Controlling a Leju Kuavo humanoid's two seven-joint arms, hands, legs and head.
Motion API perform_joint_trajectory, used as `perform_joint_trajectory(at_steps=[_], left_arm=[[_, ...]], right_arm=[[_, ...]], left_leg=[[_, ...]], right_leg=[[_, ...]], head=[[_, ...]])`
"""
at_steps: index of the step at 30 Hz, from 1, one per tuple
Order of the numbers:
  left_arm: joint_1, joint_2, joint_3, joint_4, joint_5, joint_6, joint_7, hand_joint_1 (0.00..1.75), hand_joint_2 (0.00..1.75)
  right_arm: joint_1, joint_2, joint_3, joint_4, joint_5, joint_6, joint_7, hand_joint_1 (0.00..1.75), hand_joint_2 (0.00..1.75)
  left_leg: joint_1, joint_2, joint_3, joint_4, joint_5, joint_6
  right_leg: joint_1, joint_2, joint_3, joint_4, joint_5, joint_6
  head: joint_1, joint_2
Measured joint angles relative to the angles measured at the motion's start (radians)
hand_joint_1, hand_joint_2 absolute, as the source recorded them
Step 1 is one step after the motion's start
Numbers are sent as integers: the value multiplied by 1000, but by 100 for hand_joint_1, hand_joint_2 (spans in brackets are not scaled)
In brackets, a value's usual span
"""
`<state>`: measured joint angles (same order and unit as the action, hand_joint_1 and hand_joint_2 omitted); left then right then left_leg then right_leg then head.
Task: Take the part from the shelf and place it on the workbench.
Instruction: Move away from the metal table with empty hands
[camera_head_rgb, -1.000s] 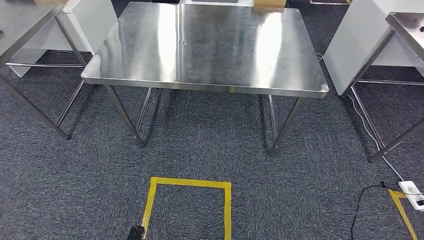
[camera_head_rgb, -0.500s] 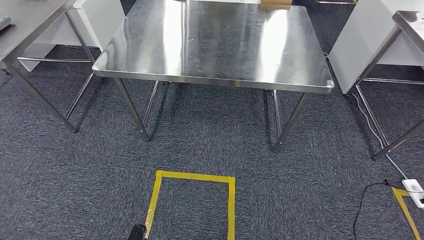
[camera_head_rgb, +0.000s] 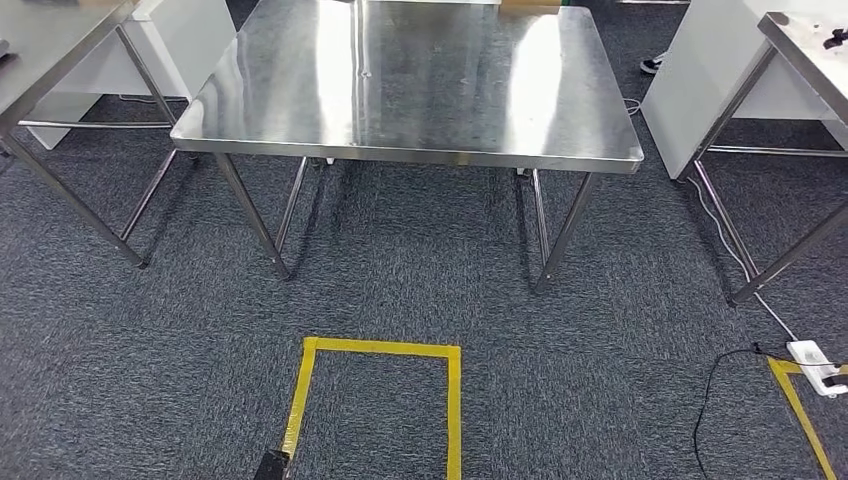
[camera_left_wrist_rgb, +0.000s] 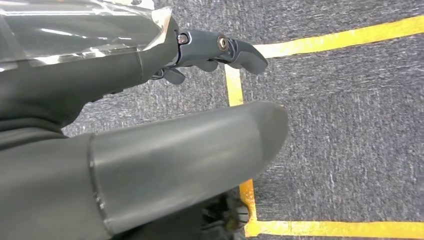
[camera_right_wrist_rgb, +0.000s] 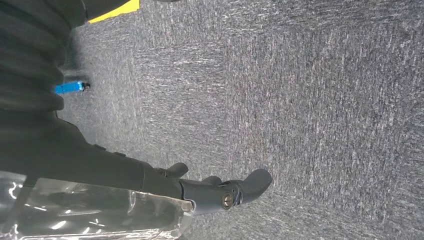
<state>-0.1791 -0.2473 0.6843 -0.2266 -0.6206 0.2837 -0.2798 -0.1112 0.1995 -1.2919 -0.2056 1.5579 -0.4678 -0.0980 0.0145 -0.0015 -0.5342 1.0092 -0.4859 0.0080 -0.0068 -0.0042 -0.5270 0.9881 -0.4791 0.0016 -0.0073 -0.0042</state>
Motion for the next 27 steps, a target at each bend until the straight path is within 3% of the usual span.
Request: perform_joint_trajectory(at_steps=[3,4,5,7,9,10,11,13,15,17,19,20,22,23,24,25,27], left_arm=[[-1,0,0,0,0,0,3,0,0],[-2,0,0,0,-1,0,3,0,0],[-3,-1,-1,0,-1,0,4,0,0],[-5,-1,-1,0,-1,-1,5,0,0],[-5,-1,0,0,-1,-1,6,0,0],[-5,-1,0,0,0,-1,7,0,0],[-5,-1,0,0,2,-1,7,0,0],[-5,0,0,0,8,0,5,0,0],[-5,1,0,0,13,-1,-2,0,0],[-4,2,0,0,14,-2,-9,0,0],[-2,2,0,0,14,-1,-11,0,0],[-2,2,0,0,14,-1,-11,0,0],[0,2,0,0,14,0,-11,0,0],[1,2,0,0,14,0,-11,0,0],[2,2,0,0,14,0,-11,0,0],[4,2,0,0,13,0,-10,0,0],[5,2,0,0,13,0,-12,0,0]], right_arm=[[-1,2,0,0,0,-1,4,0,175],[-1,2,0,0,0,-1,6,0,175],[-1,1,0,0,0,-1,8,0,175],[-1,1,1,0,0,-1,10,0,175],[1,0,1,0,0,-2,11,0,175],[2,0,1,0,0,-2,12,0,175],[2,-1,2,0,1,-2,13,0,175],[0,-3,4,0,1,-1,15,0,175],[-1,-5,5,0,2,-1,18,0,175],[1,-6,6,0,1,-1,22,0,175],[2,-6,6,0,1,-1,25,0,175],[2,-6,6,0,0,-1,25,0,175],[2,-6,6,0,-2,-1,27,0,175],[3,-6,6,0,-3,-1,27,0,175],[3,-6,6,0,-4,-1,28,0,175],[4,-6,6,0,-4,-1,29,0,175],[4,-6,6,0,-5,-2,31,0,175]], left_leg=[[-4,1,-7,-15,10,19],[-3,3,-8,-22,18,28],[-1,5,-10,-28,26,36],[-1,8,-20,-32,36,44],[-2,9,-32,-31,45,44],[-2,9,-38,-30,49,42],[-2,9,-42,-29,52,39],[-4,9,-49,-23,57,32],[-8,9,-53,-15,59,21],[-7,9,-56,-14,64,10],[0,7,-64,-1,53,0],[2,6,-76,27,27,-5],[5,4,-120,140,-54,-12],[6,3,-143,206,-89,-14],[6,3,-155,252,-107,-16],[6,3,-152,264,-106,-15],[6,3,-93,180,-58,-9]], right_leg=[[1,0,-13,2,6,20],[1,0,-22,17,-5,22],[2,1,-40,52,-27,21],[-2,2,-94,175,-93,14],[-6,2,-132,275,-132,19],[-8,2,-124,275,-128,26],[-11,2,-95,232,-110,36],[-16,2,-10,85,-66,50],[-16,5,33,-1,-44,46],[-11,7,30,-6,-39,32],[-17,5,27,-7,-30,18],[-20,4,25,-7,-24,9],[-19,2,17,-7,-13,-4],[-16,1,12,-6,-9,-8],[-14,0,7,-5,-7,-9],[-12,0,3,-3,-5,-9],[-10,1,1,-1,-2,-7]], head=[[2,0],[3,0],[6,0],[13,0],[18,0],[19,0],[20,0],[24,0],[25,0],[21,0],[19,0],[15,0],[7,0],[3,0],[2,0],[1,0],[0,0]])
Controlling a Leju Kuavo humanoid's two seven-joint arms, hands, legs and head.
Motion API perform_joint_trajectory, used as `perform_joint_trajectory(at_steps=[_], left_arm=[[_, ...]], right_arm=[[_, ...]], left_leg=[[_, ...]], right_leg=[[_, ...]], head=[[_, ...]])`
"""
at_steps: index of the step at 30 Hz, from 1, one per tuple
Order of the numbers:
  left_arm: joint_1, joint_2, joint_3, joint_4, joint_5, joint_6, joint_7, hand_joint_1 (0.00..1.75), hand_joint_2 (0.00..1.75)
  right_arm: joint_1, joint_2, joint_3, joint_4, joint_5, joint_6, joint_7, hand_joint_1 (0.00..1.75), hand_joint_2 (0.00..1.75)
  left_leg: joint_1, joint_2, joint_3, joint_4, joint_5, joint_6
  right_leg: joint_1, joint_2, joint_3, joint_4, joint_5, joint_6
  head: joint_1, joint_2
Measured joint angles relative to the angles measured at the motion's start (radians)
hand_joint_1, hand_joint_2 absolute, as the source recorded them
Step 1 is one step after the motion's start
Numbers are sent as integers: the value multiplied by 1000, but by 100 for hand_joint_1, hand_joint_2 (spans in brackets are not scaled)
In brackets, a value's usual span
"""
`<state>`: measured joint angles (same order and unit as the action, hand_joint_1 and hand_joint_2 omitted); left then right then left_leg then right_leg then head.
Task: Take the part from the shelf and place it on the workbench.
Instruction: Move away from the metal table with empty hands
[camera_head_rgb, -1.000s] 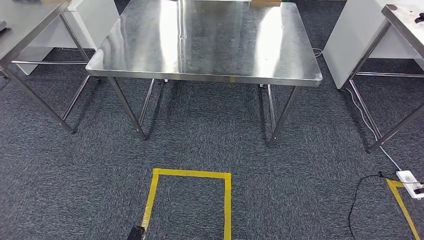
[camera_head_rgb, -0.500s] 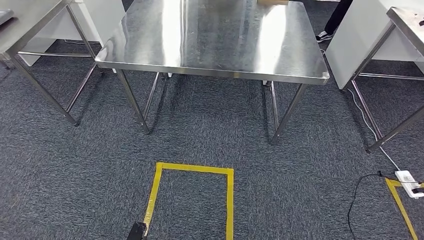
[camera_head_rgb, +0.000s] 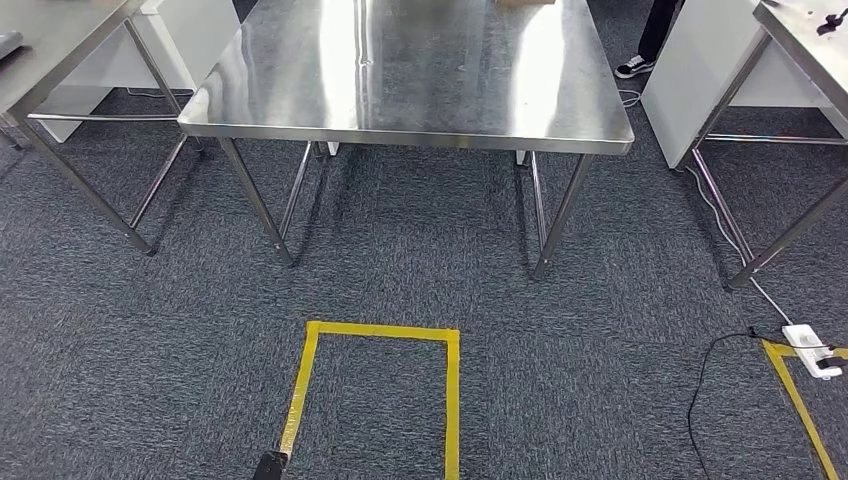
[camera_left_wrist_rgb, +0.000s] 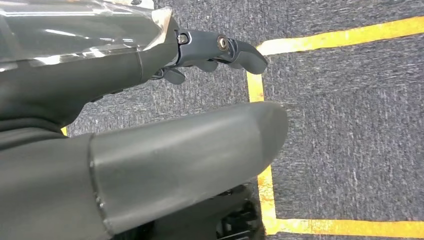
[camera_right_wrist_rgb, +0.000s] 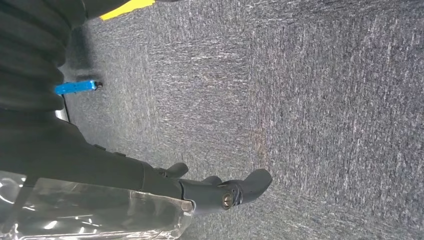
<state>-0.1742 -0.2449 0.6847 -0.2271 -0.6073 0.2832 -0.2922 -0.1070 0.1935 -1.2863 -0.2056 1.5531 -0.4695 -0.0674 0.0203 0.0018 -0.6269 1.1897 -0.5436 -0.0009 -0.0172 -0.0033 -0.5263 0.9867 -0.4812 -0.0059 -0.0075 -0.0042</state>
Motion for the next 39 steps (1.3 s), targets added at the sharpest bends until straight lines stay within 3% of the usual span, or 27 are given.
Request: perform_joint_trajectory(at_steps=[2,3,7,8,10,12,13,14,16,17,19,21,23,24,26,27,28,29,30,32,33,34,37,39], left_arm=[[-4,0,0,0,1,1,-2,0,0],[-7,-1,0,-1,0,2,0,0,0],[-8,-1,0,-2,-1,0,15,0,0],[-8,0,0,-2,-1,-1,16,0,0],[-7,1,0,-2,0,-4,16,0,0],[-5,4,0,-2,0,-6,17,0,0],[-3,4,0,-2,0,-7,17,0,0],[-2,5,0,-2,0,-7,17,0,0],[0,6,0,-2,0,-8,17,0,0],[0,6,0,-2,0,-8,17,0,0],[-1,6,0,-2,0,-8,17,0,0],[-1,6,0,-2,0,-6,17,0,0],[0,6,0,-2,0,-3,17,0,0],[0,7,0,-2,0,-1,17,0,0],[0,7,0,-2,1,1,17,0,0],[1,7,0,-2,1,2,19,0,0],[2,7,0,-2,1,5,24,0,0],[3,8,0,-2,1,8,31,0,0],[3,9,0,-2,1,11,38,0,0],[2,13,0,-2,1,14,46,0,0],[2,15,0,-2,0,14,47,0,0],[1,17,0,-2,0,14,47,0,0],[3,18,0,-2,-1,0,17,0,0],[-1,14,-1,-2,-1,-12,-8,0,0]], right_arm=[[-1,1,0,0,0,-1,2,0,175],[-2,2,0,0,0,-1,2,0,175],[-3,3,1,0,0,-2,1,0,175],[-2,4,1,0,0,-1,0,0,175],[-2,3,1,0,0,-1,0,0,175],[-1,3,1,0,1,-1,0,0,175],[-1,3,1,0,1,-1,0,0,175],[-1,3,1,0,1,-1,0,0,175],[-1,1,1,0,1,-2,0,0,175],[-3,1,1,0,1,-2,0,0,175],[-3,0,1,0,1,-1,0,0,87],[-2,0,2,0,1,-1,0,0,0],[-2,1,2,0,3,-1,0,0,0],[-3,2,3,0,5,-1,0,0,0],[-2,2,6,0,7,-1,1,0,0],[-1,2,7,0,8,-1,2,0,0],[0,2,8,0,8,-1,2,0,0],[0,2,9,0,8,0,2,0,0],[0,2,9,0,8,2,2,0,0],[0,3,12,0,9,4,6,0,0],[-1,3,16,0,11,5,14,0,0],[-1,4,21,0,11,10,25,0,0],[-2,5,38,0,4,37,67,0,0],[-1,5,42,0,-1,43,84,0,0]], left_leg=[[-2,-2,75,-129,41,10],[-4,-3,94,-168,49,14],[-9,-2,93,-197,66,36],[-8,0,90,-202,73,43],[-8,3,79,-207,85,53],[-10,5,65,-206,94,55],[-11,5,58,-206,98,54],[-11,5,53,-205,103,51],[-11,5,46,-202,109,45],[-13,6,44,-199,111,41],[-16,6,40,-194,115,30],[-14,5,38,-194,122,18],[-8,3,26,-173,101,8],[-6,1,10,-135,69,3],[-3,0,-39,-9,-12,-4],[-3,0,-60,51,-40,-7],[-2,0,-67,83,-49,-8],[-2,0,-54,75,-38,-6],[-2,0,-22,30,-13,-3],[-4,-1,63,-110,37,8],[-6,-2,90,-159,49,13],[-9,-2,102,-185,52,17],[-13,-1,97,-200,64,33],[-10,2,92,-212,79,46]], right_leg=[[5,1,-1,2,2,4],[7,0,-4,3,5,9],[10,0,-21,12,6,31],[10,1,-33,33,-9,31],[7,2,-81,137,-71,25],[5,2,-128,258,-126,24],[4,2,-129,278,-132,29],[3,2,-110,256,-122,38],[-2,2,-23,115,-79,53],[-1,2,13,49,-59,54],[2,4,41,-11,-43,45],[3,5,35,-9,-34,31],[-3,3,34,-11,-23,14],[-6,2,31,-12,-17,5],[-3,0,20,-10,-8,-5],[-1,0,14,-9,-5,-7],[0,-1,9,-7,-3,-7],[2,-1,5,-5,-1,-7],[3,0,3,-4,1,-6],[7,1,2,-2,3,-3],[10,1,0,-1,4,0],[12,1,-3,0,7,4],[13,0,-14,2,13,22],[13,1,-40,47,-17,24]], head=[[-2,0],[-1,0],[2,0],[5,0],[12,0],[18,0],[19,0],[21,0],[23,0],[25,0],[25,0],[22,0],[20,0],[16,0],[8,0],[5,0],[5,0],[4,0],[3,0],[1,0],[0,0],[1,0],[3,0],[7,0]])
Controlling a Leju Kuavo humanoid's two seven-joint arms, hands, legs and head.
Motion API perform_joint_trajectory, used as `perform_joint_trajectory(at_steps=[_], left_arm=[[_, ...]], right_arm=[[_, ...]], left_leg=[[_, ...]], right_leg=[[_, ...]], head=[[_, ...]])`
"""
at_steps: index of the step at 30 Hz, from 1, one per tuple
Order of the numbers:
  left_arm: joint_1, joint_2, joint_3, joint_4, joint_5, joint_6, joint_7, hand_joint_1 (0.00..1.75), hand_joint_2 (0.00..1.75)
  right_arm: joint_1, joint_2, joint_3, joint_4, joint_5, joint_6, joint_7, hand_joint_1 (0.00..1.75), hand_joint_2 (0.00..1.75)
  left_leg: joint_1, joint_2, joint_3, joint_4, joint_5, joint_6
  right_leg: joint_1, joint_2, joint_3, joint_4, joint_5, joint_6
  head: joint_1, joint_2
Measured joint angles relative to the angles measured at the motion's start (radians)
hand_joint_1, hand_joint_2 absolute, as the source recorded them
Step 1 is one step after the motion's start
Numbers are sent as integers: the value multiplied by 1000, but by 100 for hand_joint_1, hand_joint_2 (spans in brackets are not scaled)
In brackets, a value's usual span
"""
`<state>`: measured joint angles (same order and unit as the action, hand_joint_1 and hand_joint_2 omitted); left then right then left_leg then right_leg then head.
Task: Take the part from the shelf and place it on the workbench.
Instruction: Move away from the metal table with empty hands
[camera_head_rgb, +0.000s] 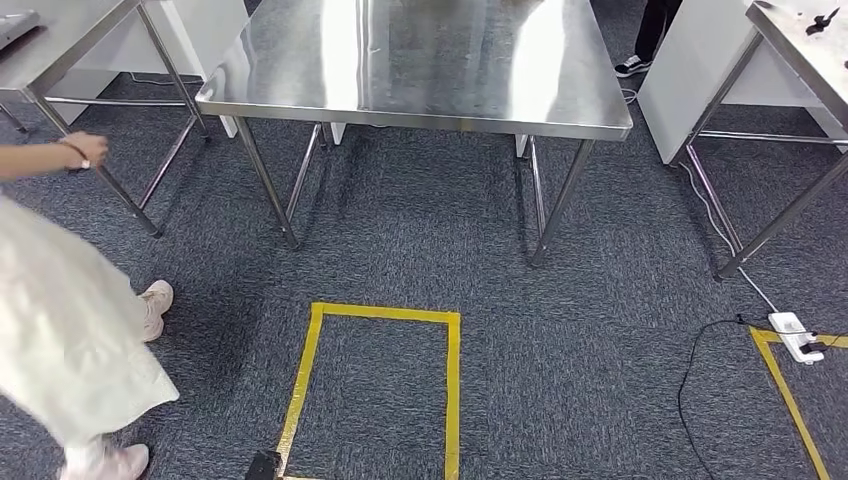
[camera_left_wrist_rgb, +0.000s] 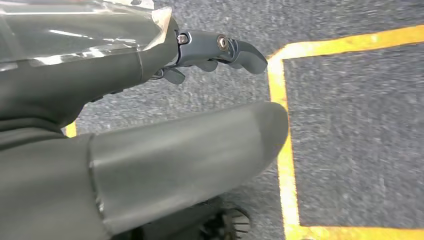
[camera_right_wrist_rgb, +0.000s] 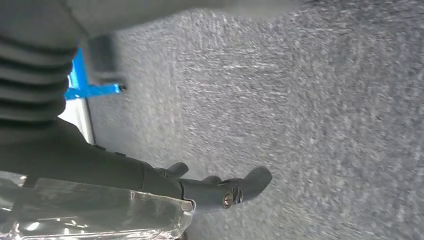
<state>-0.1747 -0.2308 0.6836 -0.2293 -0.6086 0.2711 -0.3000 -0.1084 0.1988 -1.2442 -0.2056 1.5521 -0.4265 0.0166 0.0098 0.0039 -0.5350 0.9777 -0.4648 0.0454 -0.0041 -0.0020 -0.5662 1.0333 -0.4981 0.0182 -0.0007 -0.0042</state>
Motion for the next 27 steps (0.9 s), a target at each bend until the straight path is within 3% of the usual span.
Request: perform_joint_trajectory(at_steps=[3,4,5,6,8,10,14,16,18,19,20,21,24,25,27], left_arm=[[-2,-8,-1,0,-4,6,-2,0,0],[-1,-11,-1,0,-6,10,1,0,0],[-1,-14,-2,0,-8,13,3,0,0],[-1,-16,-4,0,-9,12,4,0,0],[-1,-18,-7,0,-10,9,4,0,0],[-2,-19,-9,0,-11,5,3,0,0],[-4,-21,-10,-1,-10,4,5,0,0],[-3,-21,-10,-1,-9,2,16,0,0],[-1,-19,-10,-1,-9,-2,23,0,0],[2,-18,-10,-1,-9,-3,23,0,0],[3,-17,-10,-1,-9,-4,24,0,0],[4,-16,-10,-1,-9,-3,24,0,0],[0,-11,-10,-1,-9,1,25,0,0],[-2,-10,-10,-1,-9,1,25,0,0],[-4,-9,-10,-1,-8,1,22,0,0]], right_arm=[[1,1,2,0,-4,2,7,0,0],[3,1,2,0,-6,5,7,0,0],[4,1,3,0,-7,10,7,0,0],[5,0,3,0,-8,17,5,0,0],[4,0,5,0,-9,33,2,0,0],[2,2,8,0,-11,45,0,0,0],[3,6,9,1,-16,55,-1,0,0],[2,8,9,1,-17,55,-1,0,0],[3,8,9,1,-17,55,-1,0,0],[4,8,9,1,-17,55,-1,0,0],[5,8,9,1,-17,55,-1,0,0],[5,9,9,1,-17,56,-1,0,0],[4,10,10,1,-16,61,-1,0,0],[3,11,11,1,-16,62,-1,0,0],[1,11,12,1,-16,64,-1,0,0]], left_leg=[[0,5,-17,-2,13,10],[-1,6,-22,-1,17,9],[-1,6,-27,0,20,8],[0,6,-31,2,23,5],[-2,5,-37,10,25,-3],[-5,5,-41,18,25,-14],[2,4,-50,31,19,-37],[7,1,-84,109,-41,-46],[9,-1,-137,242,-116,-53],[10,-2,-153,288,-132,-55],[10,-2,-152,300,-130,-56],[11,-2,-132,272,-109,-54],[9,-3,-20,77,-31,-42],[6,-4,-1,38,-21,-37],[-1,-6,3,20,-18,-29]], right_leg=[[-7,1,-83,189,-94,-6],[-9,1,-97,230,-108,-2],[-12,1,-92,233,-105,6],[-15,1,-64,191,-87,17],[-20,1,21,45,-39,32],[-19,3,64,-41,-16,27],[-19,3,63,-49,-1,-2],[-23,1,59,-51,9,-18],[-20,1,49,-50,15,-26],[-18,0,46,-50,17,-27],[-18,0,43,-49,19,-27],[-17,1,42,-49,20,-27],[-13,1,43,-47,21,-22],[-10,1,41,-46,23,-17],[-6,1,35,-47,27,-5]], head=[[12,0],[13,0],[14,0],[16,0],[20,0],[21,0],[14,0],[6,0],[-2,0],[-3,0],[-4,0],[-5,0],[-10,0],[-10,0],[-7,0]])
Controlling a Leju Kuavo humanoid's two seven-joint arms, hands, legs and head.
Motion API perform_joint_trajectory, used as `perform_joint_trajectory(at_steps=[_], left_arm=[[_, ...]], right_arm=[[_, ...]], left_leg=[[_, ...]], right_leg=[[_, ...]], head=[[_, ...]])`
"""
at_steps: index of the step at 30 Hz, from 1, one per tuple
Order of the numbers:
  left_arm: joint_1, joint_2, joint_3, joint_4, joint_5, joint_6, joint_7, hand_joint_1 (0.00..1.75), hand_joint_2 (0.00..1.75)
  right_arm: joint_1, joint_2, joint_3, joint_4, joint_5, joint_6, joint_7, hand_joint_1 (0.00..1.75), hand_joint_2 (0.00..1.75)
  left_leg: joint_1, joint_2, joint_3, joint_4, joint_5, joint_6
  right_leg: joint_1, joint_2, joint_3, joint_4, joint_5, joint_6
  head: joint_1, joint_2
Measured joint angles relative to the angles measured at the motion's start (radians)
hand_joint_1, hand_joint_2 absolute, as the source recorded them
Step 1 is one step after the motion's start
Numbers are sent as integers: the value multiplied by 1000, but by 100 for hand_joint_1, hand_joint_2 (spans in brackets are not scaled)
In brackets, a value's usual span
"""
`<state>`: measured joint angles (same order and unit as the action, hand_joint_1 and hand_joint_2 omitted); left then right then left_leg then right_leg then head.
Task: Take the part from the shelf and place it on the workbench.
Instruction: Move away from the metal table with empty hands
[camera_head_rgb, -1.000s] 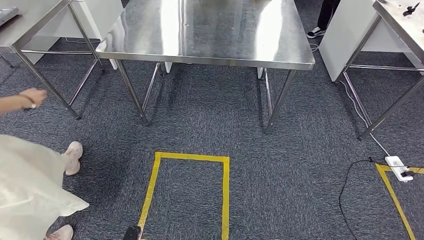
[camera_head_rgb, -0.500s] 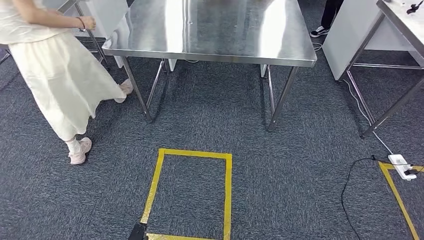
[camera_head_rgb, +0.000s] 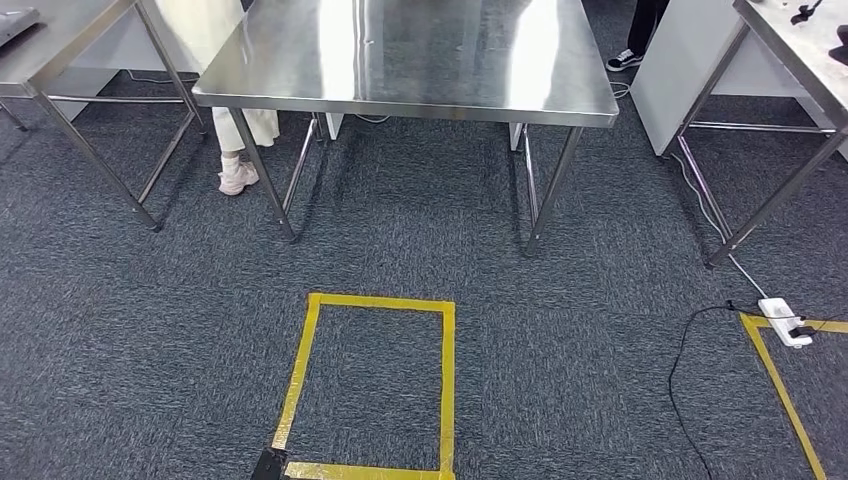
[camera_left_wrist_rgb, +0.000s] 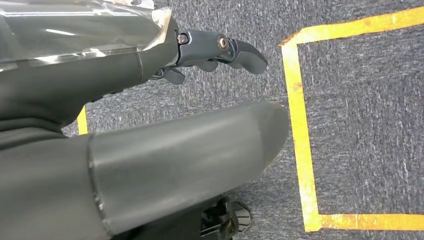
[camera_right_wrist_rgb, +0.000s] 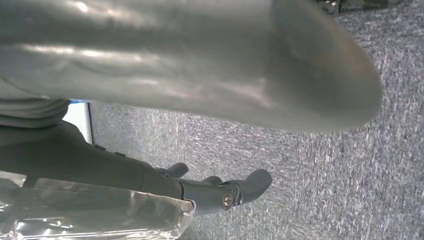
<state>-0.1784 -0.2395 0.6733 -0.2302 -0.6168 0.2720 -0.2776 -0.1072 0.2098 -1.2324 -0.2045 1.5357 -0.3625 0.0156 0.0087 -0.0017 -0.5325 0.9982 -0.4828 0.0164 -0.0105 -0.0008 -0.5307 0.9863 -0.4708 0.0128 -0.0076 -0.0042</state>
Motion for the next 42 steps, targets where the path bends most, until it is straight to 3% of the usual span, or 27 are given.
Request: perform_joint_trajectory(at_steps=[2,3,6,7,8,9,11,13,14,17,21,28,31,33,35,37,38,40,41,42], left_arm=[[0,-1,0,0,0,1,-5,0,0],[-1,-1,-1,0,-1,2,-8,0,0],[-2,-2,-4,0,-7,5,-14,0,0],[-1,-1,-4,0,-9,6,-14,0,0],[-1,-1,-5,0,-10,6,-15,0,0],[0,-1,-5,0,-10,7,-16,0,0],[0,-1,-6,0,-10,7,-16,0,0],[-1,-1,-9,0,-10,8,-19,0,0],[-1,-1,-11,0,-10,8,-24,0,0],[-1,-3,-18,0,-10,10,-37,0,0],[-2,-7,-23,0,-10,13,-38,0,0],[-2,-6,-26,0,-10,10,-38,0,0],[-3,-7,-29,0,-10,5,-37,0,0],[-5,-8,-31,0,-11,3,-37,0,0],[-6,-9,-33,0,-11,1,-36,0,0],[-5,-9,-34,0,-12,0,-35,0,0],[-3,-9,-34,0,-12,0,-34,0,0],[-3,-9,-36,0,-12,-2,-35,0,0],[-3,-9,-37,0,-12,-2,-35,0,0],[-4,-10,-38,0,-12,-2,-36,0,0]], right_arm=[[-1,0,1,0,-1,0,-2,0,0],[-1,-1,2,0,-2,1,-4,0,0],[0,-1,2,0,-3,4,-11,0,0],[1,-1,2,0,-3,5,-12,0,0],[2,-2,3,0,-3,6,-13,0,0],[2,-2,3,0,-3,6,-13,0,0],[2,-3,4,0,-3,7,-15,0,0],[0,-3,4,0,-1,10,-16,0,0],[0,-2,5,0,1,12,-16,0,0],[1,0,9,1,8,19,-13,0,0],[1,3,19,2,18,32,-10,0,0],[0,13,35,3,28,59,-7,0,0],[-1,16,41,3,30,66,-4,0,0],[-2,16,45,3,31,70,-1,0,0],[-1,16,46,3,31,75,1,0,0],[0,16,47,3,31,78,4,0,0],[1,15,47,3,31,78,6,0,0],[1,14,48,3,31,78,8,0,0],[1,14,48,3,31,79,8,0,0],[1,14,48,4,31,79,8,0,0]], left_leg=[[0,1,-3,-9,11,16],[1,3,-5,-15,17,25],[0,7,-16,-20,28,37],[0,7,-20,-19,30,36],[-1,8,-23,-19,33,36],[-1,8,-25,-18,34,34],[-1,7,-25,-17,37,30],[-6,7,-28,-10,35,23],[-8,7,-31,-6,33,24],[-6,5,-35,-3,33,32],[-1,4,-36,-4,41,29],[-3,4,-40,0,39,31],[-3,3,-35,-17,47,32],[2,1,-27,-40,60,36],[5,-4,-30,-47,67,39],[6,-12,-36,-46,70,35],[7,-18,-38,-45,72,32],[11,-33,-41,-39,73,24],[11,-41,-45,-31,72,17],[11,-49,-50,-24,71,9]], right_leg=[[0,0,-11,9,-5,11],[0,0,-24,34,-21,12],[-2,0,-108,215,-110,2],[-2,0,-131,269,-129,3],[-2,0,-135,287,-132,8],[-2,0,-118,266,-119,15],[-2,0,-40,131,-69,26],[-1,1,16,19,-36,23],[-2,1,28,-6,-29,19],[-1,1,27,-9,-25,11],[2,1,28,-9,-22,5],[1,1,26,-8,-22,6],[4,-1,26,-10,-22,12],[7,-1,2,39,-54,11],[1,0,-60,167,-117,7],[-7,0,-107,269,-151,16],[-12,0,-104,267,-143,26],[-23,8,-40,150,-91,52],[-26,20,-3,79,-66,59],[-27,28,22,26,-49,58]], head=[[3,0],[5,0],[18,0],[21,0],[23,0],[24,0],[28,0],[31,0],[28,0],[19,0],[13,0],[7,0],[6,0],[8,0],[15,0],[21,0],[22,0],[25,0],[28,0],[31,0]])
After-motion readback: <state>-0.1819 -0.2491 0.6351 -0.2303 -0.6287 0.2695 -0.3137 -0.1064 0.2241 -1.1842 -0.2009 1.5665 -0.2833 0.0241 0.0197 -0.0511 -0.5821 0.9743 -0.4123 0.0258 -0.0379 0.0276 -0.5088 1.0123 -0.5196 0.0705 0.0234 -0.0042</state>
